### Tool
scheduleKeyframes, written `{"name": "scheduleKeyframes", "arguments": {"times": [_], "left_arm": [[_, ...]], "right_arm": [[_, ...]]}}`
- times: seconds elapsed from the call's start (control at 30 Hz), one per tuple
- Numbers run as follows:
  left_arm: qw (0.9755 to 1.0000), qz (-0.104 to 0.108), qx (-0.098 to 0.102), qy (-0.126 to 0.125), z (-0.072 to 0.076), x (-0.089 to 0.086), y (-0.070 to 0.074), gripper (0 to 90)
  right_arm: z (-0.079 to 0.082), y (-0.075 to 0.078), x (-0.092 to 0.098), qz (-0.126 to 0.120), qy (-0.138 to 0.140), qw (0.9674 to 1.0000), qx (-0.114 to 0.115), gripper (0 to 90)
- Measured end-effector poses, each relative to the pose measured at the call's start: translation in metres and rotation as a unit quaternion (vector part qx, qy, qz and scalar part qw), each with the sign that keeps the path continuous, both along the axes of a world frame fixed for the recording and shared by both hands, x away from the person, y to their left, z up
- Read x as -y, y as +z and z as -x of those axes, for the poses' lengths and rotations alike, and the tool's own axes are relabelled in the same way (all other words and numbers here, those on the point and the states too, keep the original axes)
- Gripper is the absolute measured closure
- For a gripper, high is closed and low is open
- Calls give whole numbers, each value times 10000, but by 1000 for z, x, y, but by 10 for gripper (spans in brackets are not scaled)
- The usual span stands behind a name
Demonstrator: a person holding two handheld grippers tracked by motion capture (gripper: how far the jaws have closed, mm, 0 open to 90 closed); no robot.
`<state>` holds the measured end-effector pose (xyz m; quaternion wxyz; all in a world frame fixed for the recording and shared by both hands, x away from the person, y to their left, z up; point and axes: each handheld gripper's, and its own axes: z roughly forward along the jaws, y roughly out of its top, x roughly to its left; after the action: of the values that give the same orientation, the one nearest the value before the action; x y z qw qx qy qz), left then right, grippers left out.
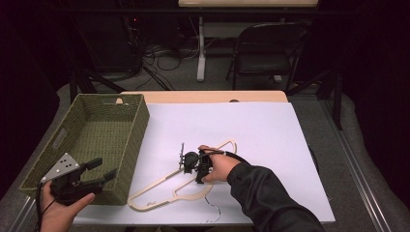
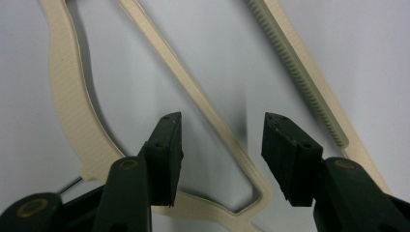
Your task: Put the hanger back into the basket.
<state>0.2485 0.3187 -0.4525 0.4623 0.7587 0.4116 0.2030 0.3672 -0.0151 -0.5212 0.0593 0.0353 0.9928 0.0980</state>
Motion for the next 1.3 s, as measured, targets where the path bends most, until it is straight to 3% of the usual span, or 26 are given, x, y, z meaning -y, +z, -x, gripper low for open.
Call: {"name": "scheduleKeyframes", "arguments": {"times": [0.4,1.03,1.3], "left_arm": [[10000,-4,-5,-2,0,1,0,313],[10000,25,39,55,0,-3,2,316],[10000,22,41,77,1,-4,2,317]], "right_arm": [[3,-6,-8,-76,167,9998,-120,501],[2,-9,-14,-141,147,9991,-378,503],[1,-9,-14,-121,116,9985,-517,566]]}}
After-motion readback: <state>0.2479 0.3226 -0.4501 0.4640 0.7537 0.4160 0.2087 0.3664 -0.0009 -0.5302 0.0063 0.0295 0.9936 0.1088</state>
